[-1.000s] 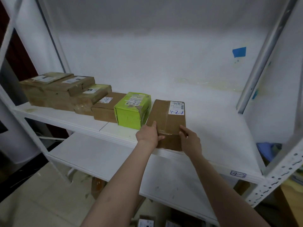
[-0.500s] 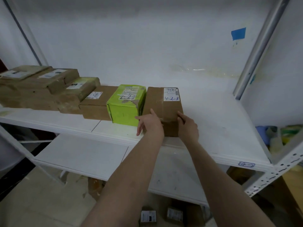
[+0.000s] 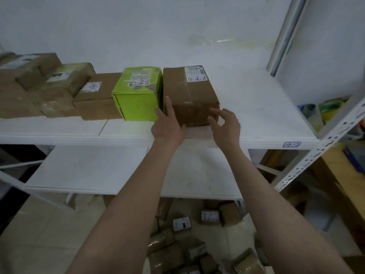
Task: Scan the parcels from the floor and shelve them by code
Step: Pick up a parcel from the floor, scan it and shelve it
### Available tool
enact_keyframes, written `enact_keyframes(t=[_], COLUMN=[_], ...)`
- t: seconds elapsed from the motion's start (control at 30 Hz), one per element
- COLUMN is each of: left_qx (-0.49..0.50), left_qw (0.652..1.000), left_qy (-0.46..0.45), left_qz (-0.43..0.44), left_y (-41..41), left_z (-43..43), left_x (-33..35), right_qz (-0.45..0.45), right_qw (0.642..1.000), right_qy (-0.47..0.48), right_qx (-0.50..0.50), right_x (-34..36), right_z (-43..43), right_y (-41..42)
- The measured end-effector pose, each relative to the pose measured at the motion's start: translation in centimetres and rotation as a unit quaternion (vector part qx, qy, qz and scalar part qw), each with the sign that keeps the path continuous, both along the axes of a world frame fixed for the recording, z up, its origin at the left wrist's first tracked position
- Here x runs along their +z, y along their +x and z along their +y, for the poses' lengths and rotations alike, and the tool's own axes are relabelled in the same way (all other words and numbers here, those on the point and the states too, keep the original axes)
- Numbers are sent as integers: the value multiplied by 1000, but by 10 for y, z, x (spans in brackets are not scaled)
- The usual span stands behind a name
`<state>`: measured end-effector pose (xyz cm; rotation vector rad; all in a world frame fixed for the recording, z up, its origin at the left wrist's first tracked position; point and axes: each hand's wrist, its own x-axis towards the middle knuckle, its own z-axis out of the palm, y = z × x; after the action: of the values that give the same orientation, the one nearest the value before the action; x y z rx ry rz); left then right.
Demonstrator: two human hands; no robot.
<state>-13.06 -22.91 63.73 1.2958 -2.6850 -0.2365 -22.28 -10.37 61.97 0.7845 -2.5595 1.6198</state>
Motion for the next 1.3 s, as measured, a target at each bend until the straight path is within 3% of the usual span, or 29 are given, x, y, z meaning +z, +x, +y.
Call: enact_keyframes(t=[0.13,0.23,0.37,0.47,0.6,0.7,0.83,1.1,1.3], left_qx=[45,64,78,113,116,120,120,127,121], left_qw=[979,967,972,963,935,914,892,870,869], left_qy=[42,96,170,241,305,320,361,426,423], left_qz=[195,229,142,34,-141,-219,-244,-216,-226], left_y=[35,62,103,137,172,186,185,179,191], left_z=[34,63,92,107,130,156,189,205,205], left_x=[-46,-96,-182,-238,-308,-358,-418,-535,-626], right_qz=[28,15,-30,-96,-182,-206,-204,-246,-246], right_qw=[994,995,996,977,925,868,816,761,762], right_qy=[-57,-23,80,187,311,408,473,523,539], right_qx=[-86,-93,-24,41,123,195,262,296,261], right_x=[-59,-116,-195,-253,-325,-369,-429,-554,-647], right_z=[27,44,75,104,146,171,196,204,187], right_y=[43,68,91,93,89,85,80,92,123])
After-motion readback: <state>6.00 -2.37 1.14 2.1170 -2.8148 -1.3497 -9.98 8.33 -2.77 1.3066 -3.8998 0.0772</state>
